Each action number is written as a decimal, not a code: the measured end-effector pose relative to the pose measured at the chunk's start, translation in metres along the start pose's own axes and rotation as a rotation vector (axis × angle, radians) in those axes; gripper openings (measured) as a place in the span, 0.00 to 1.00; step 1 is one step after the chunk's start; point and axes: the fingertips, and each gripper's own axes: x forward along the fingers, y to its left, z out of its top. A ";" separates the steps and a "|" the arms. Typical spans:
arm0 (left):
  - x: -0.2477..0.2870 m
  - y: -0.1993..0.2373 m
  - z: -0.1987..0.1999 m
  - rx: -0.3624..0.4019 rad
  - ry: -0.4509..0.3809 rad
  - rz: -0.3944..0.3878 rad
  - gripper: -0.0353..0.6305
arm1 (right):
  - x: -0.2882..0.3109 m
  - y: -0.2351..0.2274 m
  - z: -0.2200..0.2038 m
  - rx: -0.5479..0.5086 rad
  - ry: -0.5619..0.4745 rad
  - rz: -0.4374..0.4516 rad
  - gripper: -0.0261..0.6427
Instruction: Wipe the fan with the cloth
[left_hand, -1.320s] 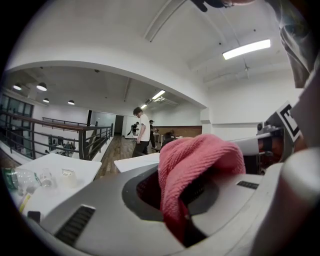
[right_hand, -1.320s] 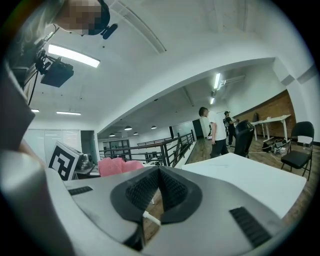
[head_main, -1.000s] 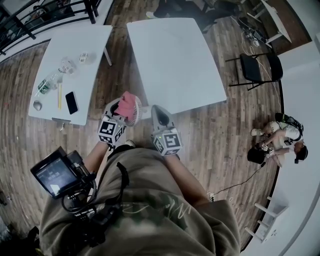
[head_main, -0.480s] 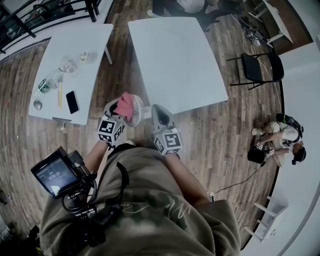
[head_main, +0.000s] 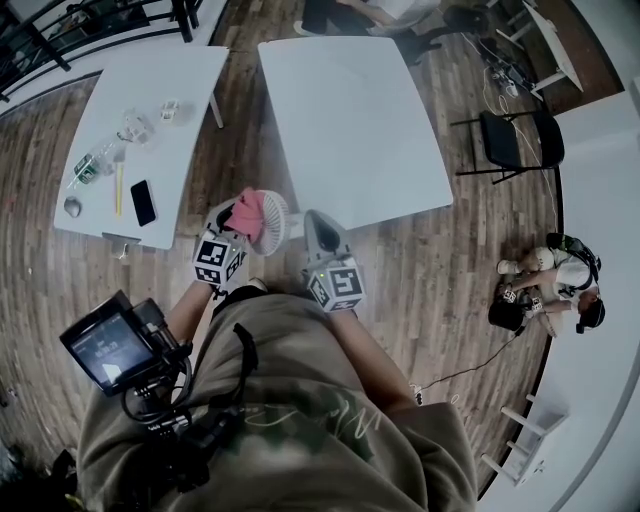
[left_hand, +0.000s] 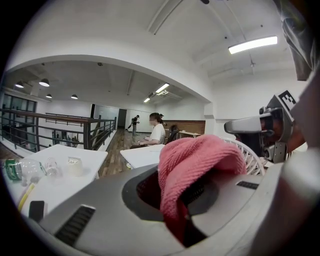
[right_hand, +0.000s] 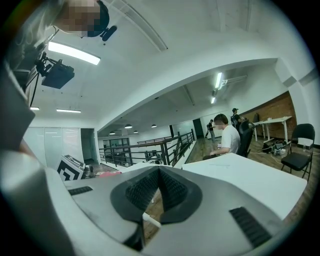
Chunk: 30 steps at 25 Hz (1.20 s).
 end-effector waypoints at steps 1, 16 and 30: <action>0.000 0.000 -0.002 -0.001 0.003 0.000 0.15 | 0.000 0.000 0.000 -0.002 0.001 -0.002 0.06; -0.006 0.003 -0.013 -0.016 0.015 0.023 0.15 | -0.005 0.000 -0.003 -0.003 0.000 -0.015 0.06; -0.017 0.007 -0.039 -0.024 0.064 0.038 0.15 | -0.004 0.010 -0.008 0.004 0.011 -0.002 0.06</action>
